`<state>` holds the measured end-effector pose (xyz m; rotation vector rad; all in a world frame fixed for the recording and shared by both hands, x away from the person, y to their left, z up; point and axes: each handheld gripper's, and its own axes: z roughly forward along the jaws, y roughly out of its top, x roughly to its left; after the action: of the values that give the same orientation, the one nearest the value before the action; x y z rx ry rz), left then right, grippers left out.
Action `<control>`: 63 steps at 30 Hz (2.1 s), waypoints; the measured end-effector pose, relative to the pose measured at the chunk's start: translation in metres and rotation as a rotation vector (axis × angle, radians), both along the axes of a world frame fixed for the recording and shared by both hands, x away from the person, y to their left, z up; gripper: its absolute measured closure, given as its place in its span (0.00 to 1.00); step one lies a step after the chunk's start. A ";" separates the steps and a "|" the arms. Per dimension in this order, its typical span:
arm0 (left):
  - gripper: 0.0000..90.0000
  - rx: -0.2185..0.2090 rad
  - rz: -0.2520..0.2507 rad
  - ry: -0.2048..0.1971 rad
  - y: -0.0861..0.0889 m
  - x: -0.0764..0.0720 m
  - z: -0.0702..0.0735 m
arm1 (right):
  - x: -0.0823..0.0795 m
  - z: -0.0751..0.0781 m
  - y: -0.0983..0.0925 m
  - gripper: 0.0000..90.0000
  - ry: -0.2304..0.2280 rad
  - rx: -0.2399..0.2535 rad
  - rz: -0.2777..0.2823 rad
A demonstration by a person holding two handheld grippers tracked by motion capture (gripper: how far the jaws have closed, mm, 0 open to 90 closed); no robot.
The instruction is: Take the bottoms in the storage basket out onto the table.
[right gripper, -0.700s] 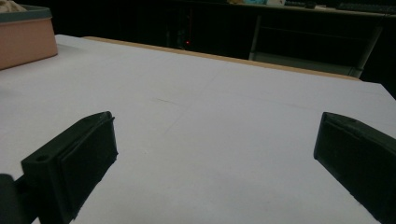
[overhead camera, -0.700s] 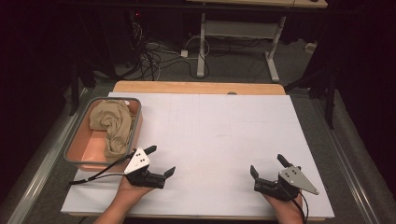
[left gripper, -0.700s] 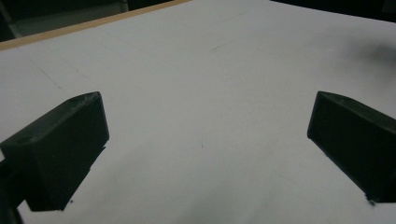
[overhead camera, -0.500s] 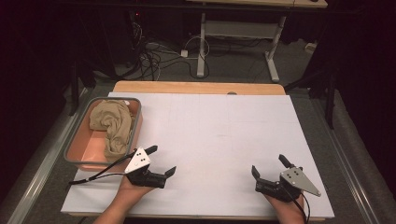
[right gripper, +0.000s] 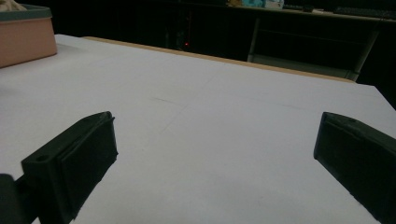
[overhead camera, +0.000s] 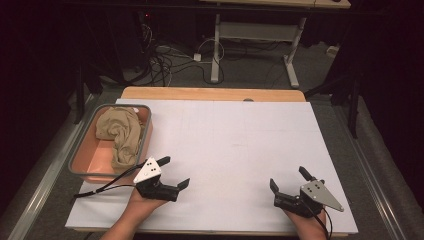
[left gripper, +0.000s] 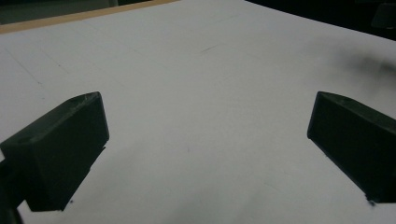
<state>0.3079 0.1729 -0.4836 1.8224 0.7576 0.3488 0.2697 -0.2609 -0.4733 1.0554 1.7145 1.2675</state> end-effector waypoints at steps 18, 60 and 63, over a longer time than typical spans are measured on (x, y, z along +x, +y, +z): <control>0.00 -0.003 -0.021 -0.021 0.000 -0.009 0.027 | -0.001 0.001 0.006 0.00 -0.002 -0.017 0.016; 0.00 -0.017 0.144 -0.046 0.085 -0.003 0.069 | -0.002 0.002 0.005 0.00 0.000 -0.025 0.016; 0.00 -0.023 0.160 -0.048 0.094 -0.002 0.070 | -0.002 0.003 0.004 0.00 -0.002 -0.022 0.015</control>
<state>0.3056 0.2665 -0.4135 1.7298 0.8727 0.4841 0.2674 -0.2565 -0.4708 1.0302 1.7346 1.2560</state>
